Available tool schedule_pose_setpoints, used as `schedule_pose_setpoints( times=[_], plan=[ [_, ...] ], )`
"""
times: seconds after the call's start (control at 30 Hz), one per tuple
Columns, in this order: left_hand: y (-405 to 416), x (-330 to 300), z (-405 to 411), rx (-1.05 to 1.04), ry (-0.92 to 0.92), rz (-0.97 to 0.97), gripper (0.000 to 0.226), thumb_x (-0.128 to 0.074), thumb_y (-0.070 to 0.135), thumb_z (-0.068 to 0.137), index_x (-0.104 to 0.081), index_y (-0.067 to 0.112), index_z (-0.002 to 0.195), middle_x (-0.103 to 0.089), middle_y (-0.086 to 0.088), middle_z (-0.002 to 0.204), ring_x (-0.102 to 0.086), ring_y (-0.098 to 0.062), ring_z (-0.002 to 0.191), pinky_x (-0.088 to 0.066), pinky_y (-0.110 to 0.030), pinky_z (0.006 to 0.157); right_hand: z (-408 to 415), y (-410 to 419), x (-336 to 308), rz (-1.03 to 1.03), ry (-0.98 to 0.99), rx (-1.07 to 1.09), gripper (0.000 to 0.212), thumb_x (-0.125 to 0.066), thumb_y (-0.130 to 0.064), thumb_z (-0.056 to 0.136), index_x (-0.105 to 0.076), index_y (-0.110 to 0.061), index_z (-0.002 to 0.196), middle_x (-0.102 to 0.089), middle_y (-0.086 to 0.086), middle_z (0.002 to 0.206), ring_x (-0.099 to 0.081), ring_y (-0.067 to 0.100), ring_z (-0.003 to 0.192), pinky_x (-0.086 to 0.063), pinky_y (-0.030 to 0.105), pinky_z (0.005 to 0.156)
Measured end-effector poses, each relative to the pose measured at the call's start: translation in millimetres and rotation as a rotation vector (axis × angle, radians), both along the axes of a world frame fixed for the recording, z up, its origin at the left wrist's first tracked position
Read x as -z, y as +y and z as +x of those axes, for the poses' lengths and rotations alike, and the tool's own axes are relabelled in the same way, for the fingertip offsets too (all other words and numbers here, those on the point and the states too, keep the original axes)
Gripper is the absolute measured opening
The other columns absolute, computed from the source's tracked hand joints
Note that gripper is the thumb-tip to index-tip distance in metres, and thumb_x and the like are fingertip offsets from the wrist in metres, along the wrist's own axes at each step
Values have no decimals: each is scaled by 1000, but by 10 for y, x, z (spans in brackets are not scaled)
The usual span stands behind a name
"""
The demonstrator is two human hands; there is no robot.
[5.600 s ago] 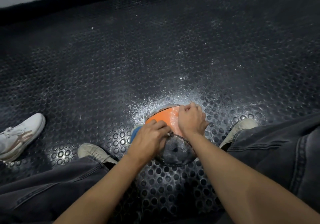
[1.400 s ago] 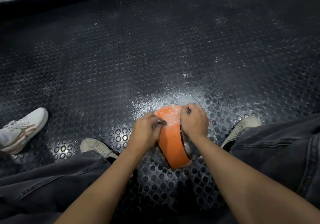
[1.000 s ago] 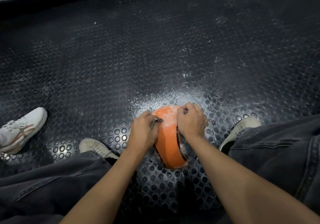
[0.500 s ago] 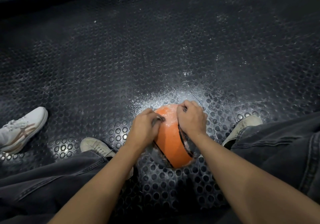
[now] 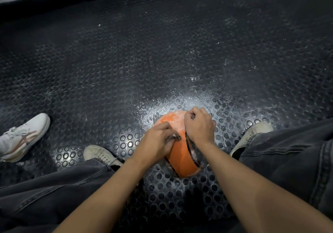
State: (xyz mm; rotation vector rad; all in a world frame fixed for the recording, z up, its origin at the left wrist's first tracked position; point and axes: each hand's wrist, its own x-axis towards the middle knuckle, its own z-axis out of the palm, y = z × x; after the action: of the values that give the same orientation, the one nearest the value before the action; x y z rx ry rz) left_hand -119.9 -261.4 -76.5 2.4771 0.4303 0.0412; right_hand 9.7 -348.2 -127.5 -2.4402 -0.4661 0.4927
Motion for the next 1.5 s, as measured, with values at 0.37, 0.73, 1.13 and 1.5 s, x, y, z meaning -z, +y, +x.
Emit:
schedule_pose_setpoints(
  times=[0.37, 0.73, 1.13, 1.5],
  plan=[
    [118, -5, 104, -54, 27, 65, 15, -62, 15, 89, -74, 14, 98, -55, 10, 89, -54, -8, 76, -47, -18, 70, -29, 33, -48, -9, -6, -53, 28, -37, -27, 102, -61, -18, 91, -55, -4, 94, -51, 19, 93, -32, 39, 90],
    [139, 22, 92, -184, -18, 74, 14, -64, 14, 89, -75, 13, 99, -55, 12, 88, -55, -9, 74, -46, -21, 71, -84, 72, -71, -64, -8, -3, 31, -38, -30, 102, -67, -19, 101, -60, 1, 101, -54, 22, 94, -35, 41, 94],
    [68, -38, 110, -33, -24, 139, 14, -61, 11, 88, -75, 10, 92, -62, 1, 85, -59, -18, 71, -53, -36, 66, -63, 39, -36, -29, 7, 5, 33, -37, -30, 103, -67, -19, 96, -56, -4, 98, -52, 22, 96, -35, 40, 94],
    [38, -141, 113, 112, 33, 97, 13, -63, 12, 87, -75, 10, 91, -63, 0, 86, -59, -16, 72, -52, -30, 66, -26, 48, -23, -30, 28, -10, 30, -38, -30, 103, -64, -19, 90, -56, -2, 95, -53, 22, 94, -38, 41, 94]
  ],
)
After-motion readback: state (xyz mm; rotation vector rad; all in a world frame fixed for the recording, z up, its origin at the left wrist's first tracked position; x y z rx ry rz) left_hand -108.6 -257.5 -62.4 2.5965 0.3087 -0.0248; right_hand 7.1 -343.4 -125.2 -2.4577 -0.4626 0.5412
